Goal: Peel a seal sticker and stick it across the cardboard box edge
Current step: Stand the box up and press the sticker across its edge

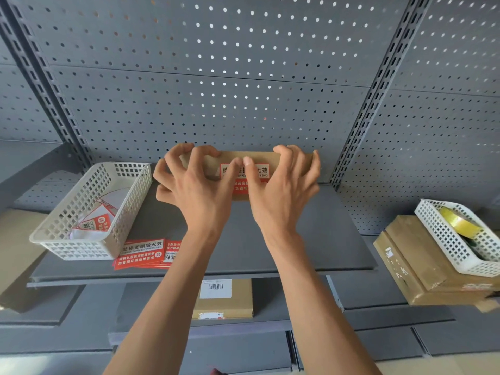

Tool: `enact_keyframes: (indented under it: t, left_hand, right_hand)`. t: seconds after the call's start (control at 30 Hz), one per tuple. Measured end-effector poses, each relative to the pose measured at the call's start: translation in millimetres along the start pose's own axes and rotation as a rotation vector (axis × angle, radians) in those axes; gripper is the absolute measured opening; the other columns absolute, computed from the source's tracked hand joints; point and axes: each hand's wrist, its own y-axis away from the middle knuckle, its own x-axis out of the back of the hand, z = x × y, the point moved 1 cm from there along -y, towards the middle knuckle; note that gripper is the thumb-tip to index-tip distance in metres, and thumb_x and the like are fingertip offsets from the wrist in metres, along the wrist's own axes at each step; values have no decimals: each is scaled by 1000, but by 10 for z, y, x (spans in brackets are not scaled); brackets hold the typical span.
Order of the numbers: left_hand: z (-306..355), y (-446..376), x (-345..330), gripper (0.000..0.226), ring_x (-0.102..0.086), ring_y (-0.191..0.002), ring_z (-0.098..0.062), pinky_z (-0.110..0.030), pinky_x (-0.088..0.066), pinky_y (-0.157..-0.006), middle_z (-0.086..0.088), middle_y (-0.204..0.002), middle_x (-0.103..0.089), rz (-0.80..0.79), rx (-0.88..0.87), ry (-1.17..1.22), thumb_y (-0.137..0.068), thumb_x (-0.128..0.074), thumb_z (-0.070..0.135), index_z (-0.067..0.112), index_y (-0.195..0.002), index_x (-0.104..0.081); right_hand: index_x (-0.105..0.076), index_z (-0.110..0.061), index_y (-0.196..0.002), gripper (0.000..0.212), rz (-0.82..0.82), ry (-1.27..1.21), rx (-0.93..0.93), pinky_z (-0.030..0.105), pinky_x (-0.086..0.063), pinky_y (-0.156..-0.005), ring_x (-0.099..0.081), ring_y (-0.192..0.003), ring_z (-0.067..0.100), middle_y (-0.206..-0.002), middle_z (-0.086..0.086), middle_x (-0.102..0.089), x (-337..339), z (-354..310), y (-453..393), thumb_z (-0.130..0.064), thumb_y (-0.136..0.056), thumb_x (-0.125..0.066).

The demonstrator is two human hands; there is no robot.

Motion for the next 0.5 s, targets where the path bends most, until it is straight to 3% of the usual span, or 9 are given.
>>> enact_keyframes:
  t: [0.13,0.3,0.5]
  left_hand:
    - [-20,-11,-18,37,-30,-133,-27,-45,-27,-96,9,-133,-45,5,-20,-17,-76,-72,67,37,-97,-64]
    - [-33,-16,-21,25,-29,-135,-26,-49,-28,-98,10,-132,-45,1,-6,0,-82,-69,58,38,-97,-64]
    - [-70,-10,21,5,-27,-135,-24,-45,-22,-97,12,-136,-44,-20,19,73,-90,-65,36,37,-94,-68]
  right_hand:
    - [-54,-25,-124,55,7,15,2,50,-36,-98,-26,-149,35,-137,-5,-54,-7,-6,-3,-66,-88,-53]
    - [-56,-25,-124,34,1,-54,6,51,-39,-100,-26,-149,33,-138,-5,-55,10,31,-19,-45,-97,-51]
    - [-59,-26,-124,25,-11,-147,14,53,-43,-98,-27,-148,32,-137,-9,-56,41,80,-24,-27,-100,-50]
